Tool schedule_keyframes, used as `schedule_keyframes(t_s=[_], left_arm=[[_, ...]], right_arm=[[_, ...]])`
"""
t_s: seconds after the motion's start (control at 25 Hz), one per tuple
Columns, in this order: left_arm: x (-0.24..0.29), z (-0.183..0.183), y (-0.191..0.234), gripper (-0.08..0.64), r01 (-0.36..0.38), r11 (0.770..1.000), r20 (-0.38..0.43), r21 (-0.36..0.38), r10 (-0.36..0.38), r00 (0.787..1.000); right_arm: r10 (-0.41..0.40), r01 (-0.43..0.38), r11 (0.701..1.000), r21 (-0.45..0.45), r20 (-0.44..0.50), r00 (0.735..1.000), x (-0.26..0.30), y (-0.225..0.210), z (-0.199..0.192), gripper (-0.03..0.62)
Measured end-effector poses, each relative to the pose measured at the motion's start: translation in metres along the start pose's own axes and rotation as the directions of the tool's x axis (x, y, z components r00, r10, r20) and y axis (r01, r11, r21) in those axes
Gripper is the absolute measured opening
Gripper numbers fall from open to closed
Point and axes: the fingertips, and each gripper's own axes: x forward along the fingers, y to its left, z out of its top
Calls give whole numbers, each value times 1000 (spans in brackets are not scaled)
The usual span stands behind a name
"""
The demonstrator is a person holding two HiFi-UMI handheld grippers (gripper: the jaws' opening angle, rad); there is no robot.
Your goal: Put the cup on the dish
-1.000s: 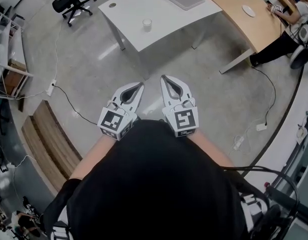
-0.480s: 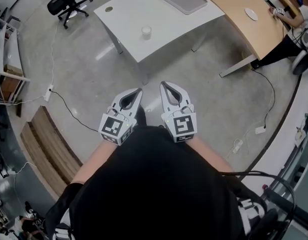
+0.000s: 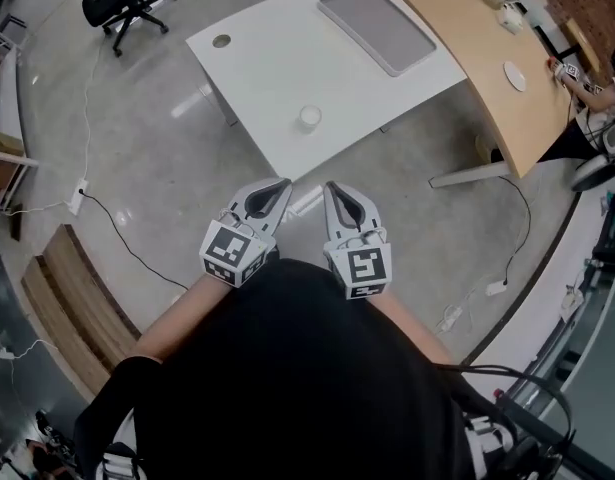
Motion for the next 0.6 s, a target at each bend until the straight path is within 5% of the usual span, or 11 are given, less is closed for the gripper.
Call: schedule_keyframes(t_s=[0.28, 0.6], left_arm=[[37, 1, 82, 5, 17, 1000, -67, -22, -18, 998], [70, 5, 116, 5, 3, 1000, -97, -31, -6, 995]], right_arm=[[-19, 19, 1000, 3, -43, 999, 83, -19, 14, 14], [46, -47, 999, -11, -106, 993, 129, -36, 9, 14]])
